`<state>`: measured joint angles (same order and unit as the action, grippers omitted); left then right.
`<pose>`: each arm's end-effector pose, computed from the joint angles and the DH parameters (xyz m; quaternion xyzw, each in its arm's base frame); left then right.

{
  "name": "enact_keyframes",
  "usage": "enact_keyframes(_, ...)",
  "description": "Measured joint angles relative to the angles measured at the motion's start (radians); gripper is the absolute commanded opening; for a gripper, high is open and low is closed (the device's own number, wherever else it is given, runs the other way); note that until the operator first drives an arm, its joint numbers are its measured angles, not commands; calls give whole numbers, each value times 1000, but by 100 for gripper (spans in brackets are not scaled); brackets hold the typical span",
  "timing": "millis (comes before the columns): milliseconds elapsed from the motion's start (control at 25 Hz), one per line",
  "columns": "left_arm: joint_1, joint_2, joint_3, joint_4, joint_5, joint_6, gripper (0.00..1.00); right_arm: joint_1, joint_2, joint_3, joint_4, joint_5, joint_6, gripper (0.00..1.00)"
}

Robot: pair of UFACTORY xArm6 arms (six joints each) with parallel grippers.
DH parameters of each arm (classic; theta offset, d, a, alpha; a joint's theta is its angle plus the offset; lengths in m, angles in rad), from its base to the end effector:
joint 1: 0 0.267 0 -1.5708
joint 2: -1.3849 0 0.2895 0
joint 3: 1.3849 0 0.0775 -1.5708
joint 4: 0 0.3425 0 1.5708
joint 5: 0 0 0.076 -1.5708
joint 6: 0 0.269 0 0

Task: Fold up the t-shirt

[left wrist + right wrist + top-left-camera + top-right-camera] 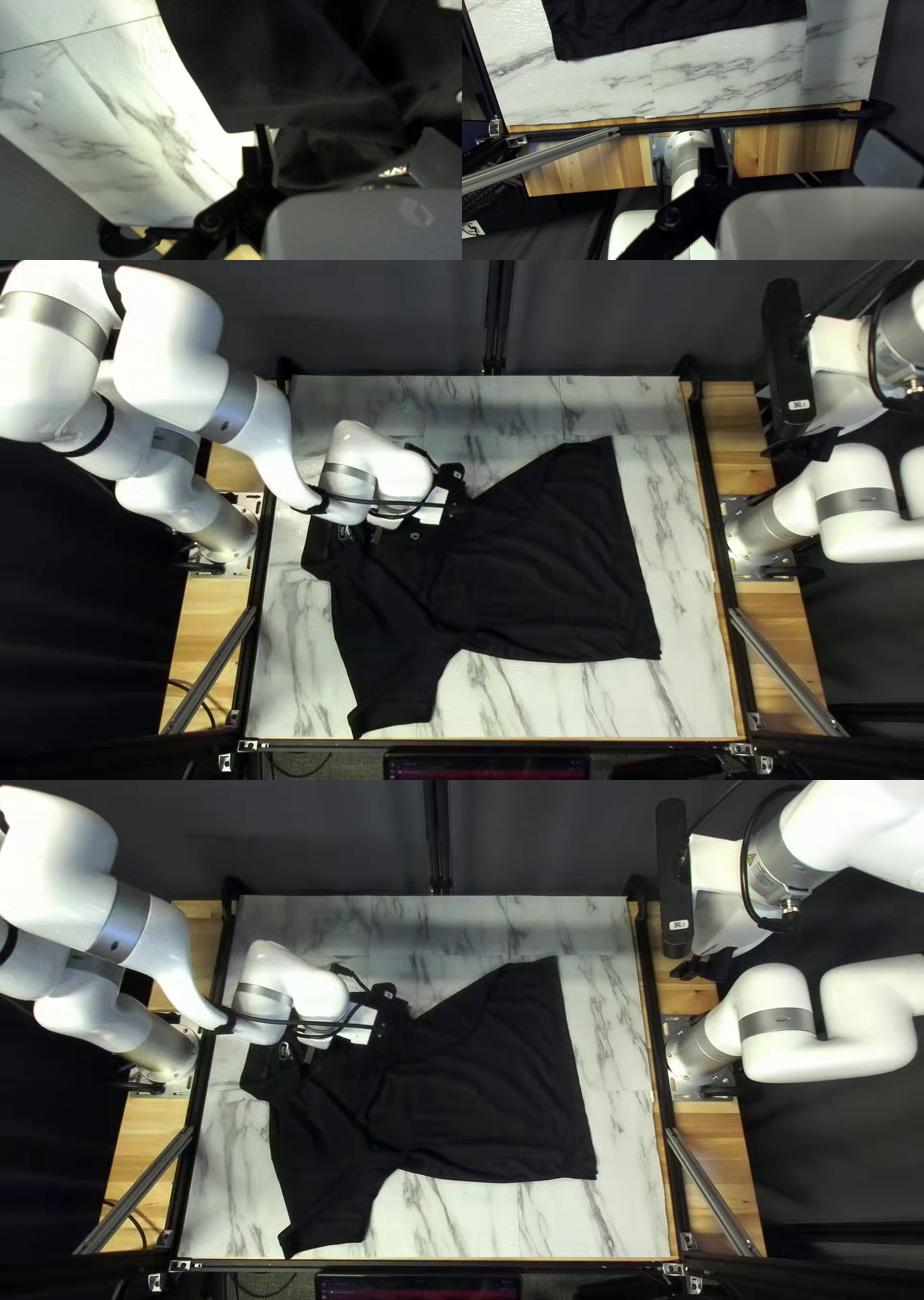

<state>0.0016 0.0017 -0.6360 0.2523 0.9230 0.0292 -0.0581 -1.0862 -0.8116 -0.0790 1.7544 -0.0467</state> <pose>0.3199 0.0426 0.0451 -0.9804 0.1031 0.1440 0.0862 0.1844 -0.0327 0.3757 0.9966 -0.0157 0.0695 0.0419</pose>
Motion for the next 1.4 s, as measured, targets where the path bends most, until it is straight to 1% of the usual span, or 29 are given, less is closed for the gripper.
enact_keyframes(320, 16, 5, 6, -19, -14, 21, 0, 0, 0, 0, 0, 0, 0, 100)
enact_keyframes(440, 37, -14, 4, -14, 6, 36, 0, 0, 0, 0, 0, 0, 0, 100)
enact_keyframes(560, 58, -40, -11, -3, 48, 52, 0, 0, 0, 0, 0, 0, 0, 100)
enact_keyframes(760, 118, -92, -32, 28, 113, 91, 0, 0, 0, 0, 0, 0, 0, 100)
enact_keyframes(1000, 208, -143, -37, 61, 145, 154, 0, 0, 0, 0, 0, 0, 0, 100)
enact_keyframes(1400, 300, -141, -95, 87, 166, 235, 0, 0, 0, 0, 0, 0, 0, 100)
